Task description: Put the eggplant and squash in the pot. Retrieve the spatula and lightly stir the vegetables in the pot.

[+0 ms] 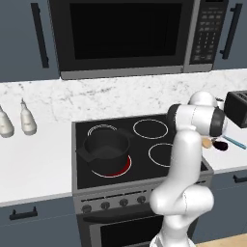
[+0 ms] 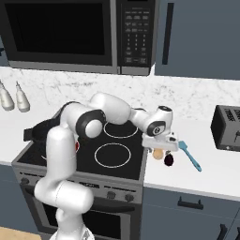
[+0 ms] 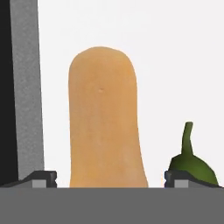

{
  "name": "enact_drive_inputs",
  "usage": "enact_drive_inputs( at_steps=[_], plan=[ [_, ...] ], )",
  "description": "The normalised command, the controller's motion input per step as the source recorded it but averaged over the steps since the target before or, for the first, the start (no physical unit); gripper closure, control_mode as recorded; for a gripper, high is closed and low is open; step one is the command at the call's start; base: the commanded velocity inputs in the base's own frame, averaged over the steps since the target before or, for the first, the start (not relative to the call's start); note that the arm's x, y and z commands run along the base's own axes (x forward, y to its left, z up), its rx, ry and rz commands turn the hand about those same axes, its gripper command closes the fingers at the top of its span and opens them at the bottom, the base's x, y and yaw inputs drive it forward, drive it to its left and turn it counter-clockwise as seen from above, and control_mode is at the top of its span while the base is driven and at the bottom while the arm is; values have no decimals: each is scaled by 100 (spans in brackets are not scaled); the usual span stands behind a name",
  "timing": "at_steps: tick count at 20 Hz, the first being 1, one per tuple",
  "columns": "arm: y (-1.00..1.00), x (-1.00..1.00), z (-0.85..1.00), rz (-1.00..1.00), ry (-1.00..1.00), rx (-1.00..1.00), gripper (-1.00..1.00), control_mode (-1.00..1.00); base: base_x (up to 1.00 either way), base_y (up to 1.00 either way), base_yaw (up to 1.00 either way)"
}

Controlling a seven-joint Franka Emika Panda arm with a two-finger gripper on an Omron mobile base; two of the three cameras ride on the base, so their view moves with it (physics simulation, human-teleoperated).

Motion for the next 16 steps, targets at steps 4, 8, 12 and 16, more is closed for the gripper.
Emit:
enact_drive_inputs(
  at_steps=[4,8,12,16],
  plan=[
    [57,-3,-47,0,0,-11,-100,-100,0,0,0],
    [40,-22,-57,0,0,-7,100,-100,0,0,0],
    [14,-43,-21,0,0,0,100,-100,0,0,0],
    [1,-72,25,2,-8,0,100,-100,0,0,0]
  ],
)
